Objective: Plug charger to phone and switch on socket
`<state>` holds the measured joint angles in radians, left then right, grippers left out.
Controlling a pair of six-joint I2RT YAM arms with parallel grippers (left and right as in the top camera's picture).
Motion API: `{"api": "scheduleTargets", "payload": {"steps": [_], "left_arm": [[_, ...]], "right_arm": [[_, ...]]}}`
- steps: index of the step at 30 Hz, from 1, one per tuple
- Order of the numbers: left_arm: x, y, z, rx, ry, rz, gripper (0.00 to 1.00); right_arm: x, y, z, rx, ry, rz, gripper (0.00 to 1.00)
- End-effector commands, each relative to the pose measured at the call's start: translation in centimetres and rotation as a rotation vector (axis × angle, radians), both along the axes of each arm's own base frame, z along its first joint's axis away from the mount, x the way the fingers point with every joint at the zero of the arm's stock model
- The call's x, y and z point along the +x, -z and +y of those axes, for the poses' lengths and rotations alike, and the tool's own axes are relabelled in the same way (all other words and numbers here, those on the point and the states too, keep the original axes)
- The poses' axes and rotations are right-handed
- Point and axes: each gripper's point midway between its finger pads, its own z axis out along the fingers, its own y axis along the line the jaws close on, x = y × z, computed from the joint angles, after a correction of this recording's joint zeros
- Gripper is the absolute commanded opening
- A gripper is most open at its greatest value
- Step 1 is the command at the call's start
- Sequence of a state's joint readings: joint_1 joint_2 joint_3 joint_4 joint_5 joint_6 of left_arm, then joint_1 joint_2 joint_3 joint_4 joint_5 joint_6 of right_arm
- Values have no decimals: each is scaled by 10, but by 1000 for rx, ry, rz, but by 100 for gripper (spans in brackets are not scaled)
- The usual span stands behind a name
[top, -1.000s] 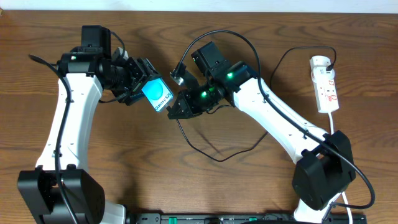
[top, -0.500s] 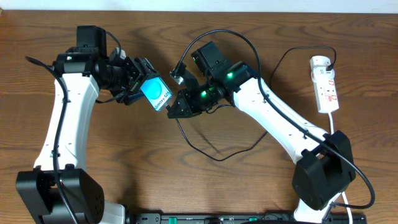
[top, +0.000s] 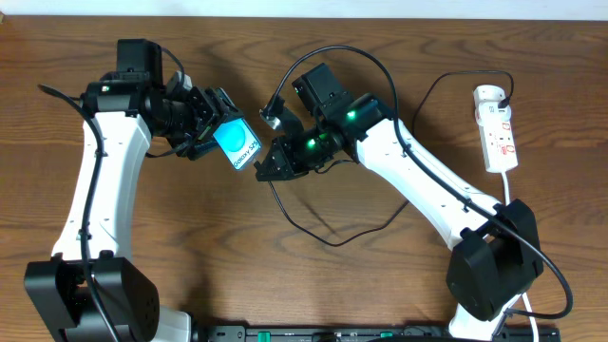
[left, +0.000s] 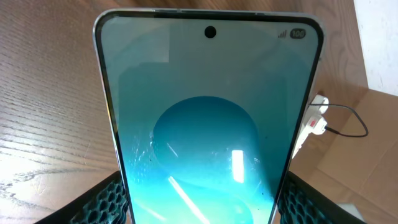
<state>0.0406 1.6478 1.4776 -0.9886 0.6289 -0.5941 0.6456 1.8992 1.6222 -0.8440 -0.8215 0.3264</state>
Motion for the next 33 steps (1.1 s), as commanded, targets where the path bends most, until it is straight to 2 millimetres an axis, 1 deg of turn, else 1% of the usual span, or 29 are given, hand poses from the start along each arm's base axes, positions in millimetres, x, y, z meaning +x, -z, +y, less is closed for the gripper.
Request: {"api": "scheduleTargets", "payload": {"steps": [1,18,33], "left_arm": [[2,-5,3,4,8,-30,7],[2,-6,1,-8,10,-27,7],[2,-6,1,-9,7,-28,7]], "right_arm": [[-7,-4,4,20,-23,12,1],[-6,-5,6,27,-24,3,1],[-9,-6,11,34,-38,-6,1]]}}
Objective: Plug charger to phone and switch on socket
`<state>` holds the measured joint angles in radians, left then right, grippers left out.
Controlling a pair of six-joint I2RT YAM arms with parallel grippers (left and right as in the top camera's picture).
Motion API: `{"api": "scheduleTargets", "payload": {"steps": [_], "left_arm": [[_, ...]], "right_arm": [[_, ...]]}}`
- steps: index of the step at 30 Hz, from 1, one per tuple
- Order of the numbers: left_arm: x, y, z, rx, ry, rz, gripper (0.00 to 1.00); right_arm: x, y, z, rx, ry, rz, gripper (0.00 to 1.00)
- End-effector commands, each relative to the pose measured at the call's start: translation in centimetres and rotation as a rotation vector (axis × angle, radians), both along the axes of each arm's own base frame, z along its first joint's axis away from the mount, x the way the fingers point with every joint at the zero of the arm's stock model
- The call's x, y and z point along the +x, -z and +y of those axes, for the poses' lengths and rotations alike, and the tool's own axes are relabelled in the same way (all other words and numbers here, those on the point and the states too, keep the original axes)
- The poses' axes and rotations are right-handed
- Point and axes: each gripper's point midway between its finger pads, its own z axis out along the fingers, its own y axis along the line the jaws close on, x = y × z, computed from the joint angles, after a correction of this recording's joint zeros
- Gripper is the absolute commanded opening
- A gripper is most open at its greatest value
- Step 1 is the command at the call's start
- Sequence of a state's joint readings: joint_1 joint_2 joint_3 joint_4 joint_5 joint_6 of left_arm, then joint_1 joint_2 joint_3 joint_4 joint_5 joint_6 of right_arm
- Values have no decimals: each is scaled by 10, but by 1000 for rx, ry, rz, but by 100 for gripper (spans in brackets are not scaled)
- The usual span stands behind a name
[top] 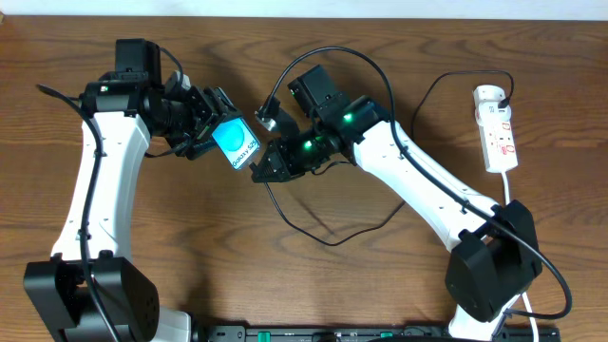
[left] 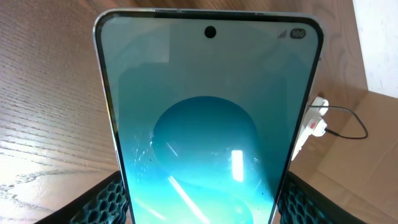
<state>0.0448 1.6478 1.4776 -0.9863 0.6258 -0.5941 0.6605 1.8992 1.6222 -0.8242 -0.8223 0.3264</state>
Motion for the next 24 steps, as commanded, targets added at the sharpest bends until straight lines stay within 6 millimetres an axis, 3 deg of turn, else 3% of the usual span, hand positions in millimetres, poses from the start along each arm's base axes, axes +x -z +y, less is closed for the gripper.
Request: {"api": "scheduleTargets", "payload": {"steps": [1,24], "left_arm": [[1,-6,-1,-12,12,-25,7],[-1,-10,-8,-55,37,-27,7]], "right_arm": [[-6,-4,5,21,-23,9,1],[-4,-4,5,19,-18,-4,1]]}}
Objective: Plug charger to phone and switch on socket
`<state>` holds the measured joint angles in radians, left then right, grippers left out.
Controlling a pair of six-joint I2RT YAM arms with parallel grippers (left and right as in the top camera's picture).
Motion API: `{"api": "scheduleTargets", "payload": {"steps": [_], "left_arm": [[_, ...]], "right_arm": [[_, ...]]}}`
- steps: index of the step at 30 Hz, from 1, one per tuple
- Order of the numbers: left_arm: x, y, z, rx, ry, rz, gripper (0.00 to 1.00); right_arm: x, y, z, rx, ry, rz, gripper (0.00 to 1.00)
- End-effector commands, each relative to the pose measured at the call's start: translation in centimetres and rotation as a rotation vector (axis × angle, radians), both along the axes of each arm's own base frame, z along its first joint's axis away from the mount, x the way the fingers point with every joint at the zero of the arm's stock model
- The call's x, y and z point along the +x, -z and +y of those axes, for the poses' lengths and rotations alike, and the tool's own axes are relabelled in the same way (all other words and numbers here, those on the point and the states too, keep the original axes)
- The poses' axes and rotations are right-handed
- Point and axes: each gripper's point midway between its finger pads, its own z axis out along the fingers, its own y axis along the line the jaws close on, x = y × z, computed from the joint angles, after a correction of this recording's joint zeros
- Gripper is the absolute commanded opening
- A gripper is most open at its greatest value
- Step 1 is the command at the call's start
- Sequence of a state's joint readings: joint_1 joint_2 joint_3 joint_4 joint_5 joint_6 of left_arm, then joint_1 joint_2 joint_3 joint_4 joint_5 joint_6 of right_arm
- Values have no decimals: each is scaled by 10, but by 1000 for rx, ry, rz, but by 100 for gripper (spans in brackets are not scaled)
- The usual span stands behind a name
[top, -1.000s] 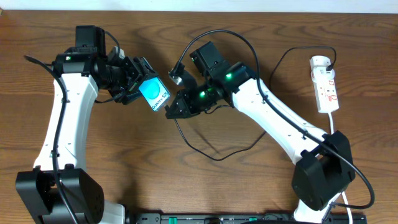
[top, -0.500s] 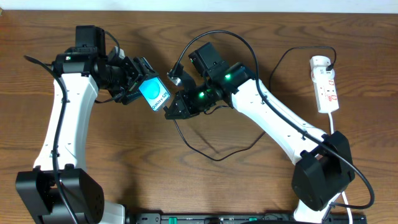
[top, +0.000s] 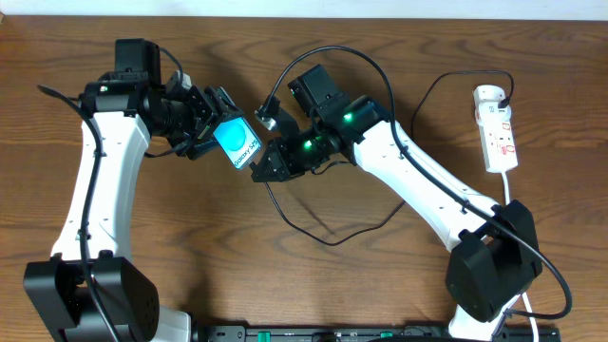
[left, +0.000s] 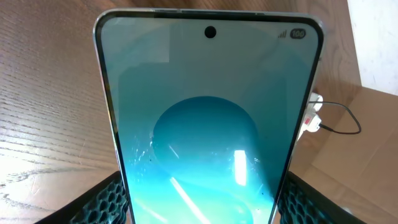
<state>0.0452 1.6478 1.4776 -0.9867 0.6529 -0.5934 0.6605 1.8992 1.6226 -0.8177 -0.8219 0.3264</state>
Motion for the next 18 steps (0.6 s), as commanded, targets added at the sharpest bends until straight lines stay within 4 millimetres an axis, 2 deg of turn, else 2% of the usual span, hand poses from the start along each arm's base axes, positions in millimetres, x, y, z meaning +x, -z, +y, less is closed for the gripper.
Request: {"api": "scheduleTargets", "payload": {"steps": [1,18], "left_arm": [[-1,-8,-4,-29,28,-26,7],[-1,-8,-4,-23,42,-37,7]], "right_arm": [[-4,-3,4,16,-17,0,1],[3,-1,1,4,9,-7,1]]}}
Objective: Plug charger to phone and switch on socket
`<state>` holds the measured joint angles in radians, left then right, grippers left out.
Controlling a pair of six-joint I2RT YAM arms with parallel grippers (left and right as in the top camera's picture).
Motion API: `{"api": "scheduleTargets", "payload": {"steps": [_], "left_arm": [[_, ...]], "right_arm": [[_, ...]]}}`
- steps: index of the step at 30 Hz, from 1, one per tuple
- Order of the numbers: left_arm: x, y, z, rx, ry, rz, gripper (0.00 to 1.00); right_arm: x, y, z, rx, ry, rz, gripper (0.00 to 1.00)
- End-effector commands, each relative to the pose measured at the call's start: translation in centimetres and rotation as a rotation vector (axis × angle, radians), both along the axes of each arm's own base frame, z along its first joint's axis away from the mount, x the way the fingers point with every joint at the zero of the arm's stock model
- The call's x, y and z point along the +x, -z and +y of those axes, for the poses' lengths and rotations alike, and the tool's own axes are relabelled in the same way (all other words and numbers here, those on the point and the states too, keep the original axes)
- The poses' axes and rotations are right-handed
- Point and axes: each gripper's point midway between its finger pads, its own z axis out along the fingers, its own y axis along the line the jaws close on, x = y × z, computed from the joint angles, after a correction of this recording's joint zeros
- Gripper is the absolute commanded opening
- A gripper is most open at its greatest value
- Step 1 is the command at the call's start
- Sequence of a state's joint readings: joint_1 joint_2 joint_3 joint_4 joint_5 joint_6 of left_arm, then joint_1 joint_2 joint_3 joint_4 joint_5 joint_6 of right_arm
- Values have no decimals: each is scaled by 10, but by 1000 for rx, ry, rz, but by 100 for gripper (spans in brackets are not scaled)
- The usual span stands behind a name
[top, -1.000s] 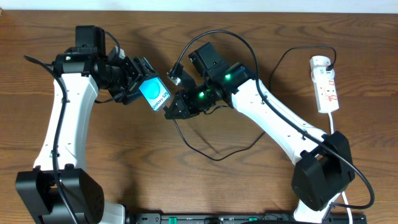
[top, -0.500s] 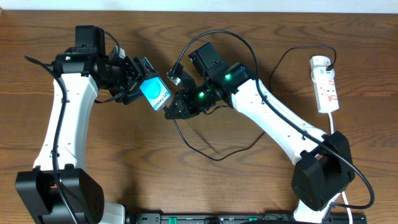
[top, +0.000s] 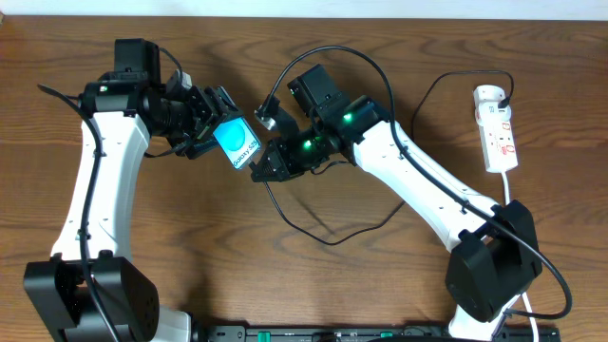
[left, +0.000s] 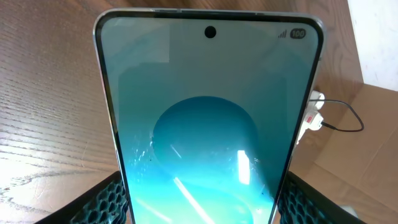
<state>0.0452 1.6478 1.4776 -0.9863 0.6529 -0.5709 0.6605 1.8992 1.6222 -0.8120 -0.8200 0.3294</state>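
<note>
The phone (top: 237,143) has a lit teal screen and is held off the table, with my left gripper (top: 218,132) shut on its edges. It fills the left wrist view as the phone (left: 208,124), and a black ribbed finger (left: 102,202) shows at each lower corner. My right gripper (top: 263,167) is shut on the plug end of the black charger cable (top: 328,241), right at the phone's lower right end. The plug and the phone's port are hidden under the fingers. The white socket strip (top: 499,128) lies at the far right.
The charger cable loops over the brown wooden table (top: 218,266) below the right arm and runs up to the socket strip (left: 313,116). A brown cardboard surface (left: 367,149) lies beyond the table edge in the left wrist view.
The right gripper has edged a touch left toward the phone's end. In the left wrist view the background has shifted slightly, so the phone has turned a little.
The left gripper held the lit phone aloft throughout. The right gripper, holding the cable end, first stood a small gap from the phone's lower end, then closer, then slightly back, and now sits against that end again.
</note>
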Motion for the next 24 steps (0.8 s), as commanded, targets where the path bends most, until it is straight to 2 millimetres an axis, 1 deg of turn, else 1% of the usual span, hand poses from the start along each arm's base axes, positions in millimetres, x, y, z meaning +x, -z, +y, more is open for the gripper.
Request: {"api": "scheduleTargets", "payload": {"steps": [1,6,12,21,24], "left_arm": [[-1,-8,-4,-30,25,-24,7],[-1,-8,-4,-30,25,-24,7],[-1,-8,-4,-30,25,-24,7],[-1,-7,-3,-24,23,-25,7],[0,-4,2,10,11,-22,7]], "right_arm": [[2,-1,1,2,7,-4,1],[1,0,-1,-6,7,1,1],[2,6,-5,-47,25,-1,1],[3,4,-3,-33,21,-5,1],[1,2,-2,-21,14,1,1]]}}
